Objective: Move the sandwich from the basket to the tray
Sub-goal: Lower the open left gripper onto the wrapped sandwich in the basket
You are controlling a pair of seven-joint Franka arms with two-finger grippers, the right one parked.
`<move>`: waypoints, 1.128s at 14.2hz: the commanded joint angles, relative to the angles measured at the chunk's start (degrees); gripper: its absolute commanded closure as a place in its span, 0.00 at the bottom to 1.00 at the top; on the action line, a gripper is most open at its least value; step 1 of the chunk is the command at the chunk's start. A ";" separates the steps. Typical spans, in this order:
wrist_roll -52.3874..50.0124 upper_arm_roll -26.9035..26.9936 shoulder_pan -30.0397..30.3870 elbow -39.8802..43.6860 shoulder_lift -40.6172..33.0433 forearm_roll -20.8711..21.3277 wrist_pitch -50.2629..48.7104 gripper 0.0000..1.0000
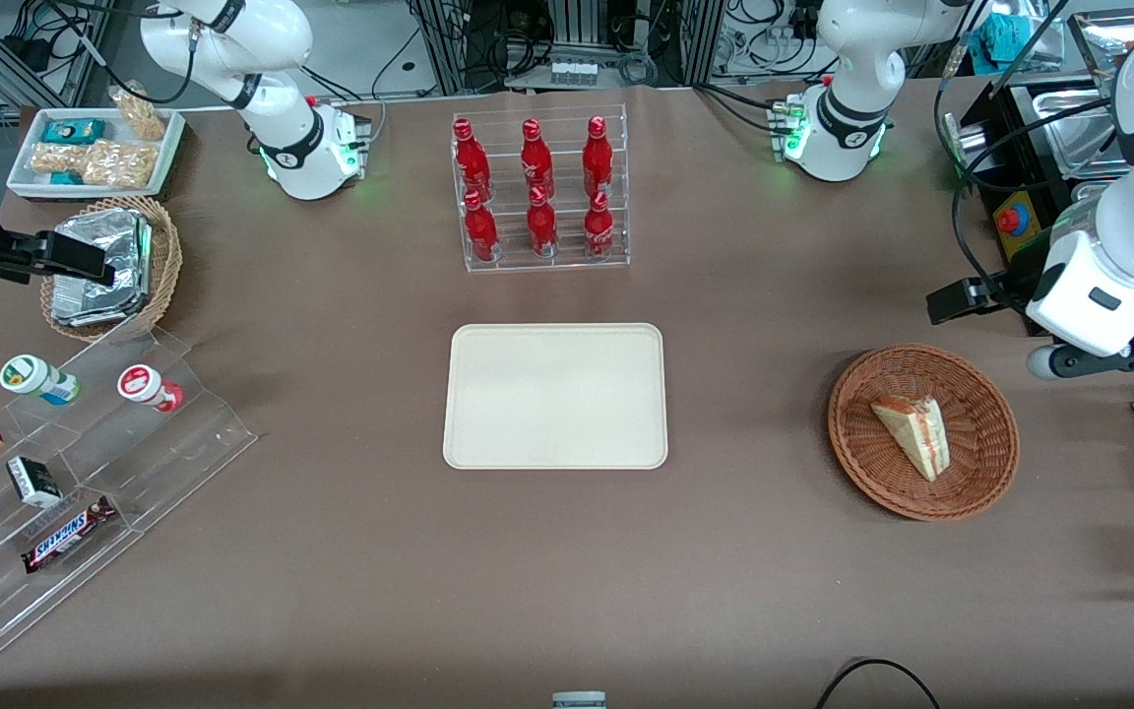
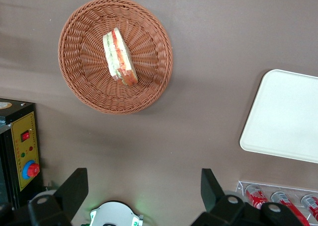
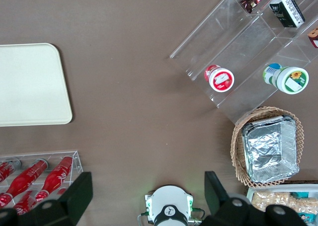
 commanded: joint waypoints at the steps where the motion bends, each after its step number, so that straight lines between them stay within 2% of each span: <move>1: 0.36 -0.04 0.03 -0.26 0.45 -0.05 0.53 0.00; 3: 0.36 0.13 0.21 -0.52 1.16 0.30 0.70 0.00; 6: 0.27 0.13 0.21 -0.52 4.40 4.51 3.25 0.00; 11: -0.52 0.22 0.30 -2.45 5.20 4.34 3.26 0.00; 16: -0.43 0.57 3.89 -6.23 7.13 3.91 3.25 0.00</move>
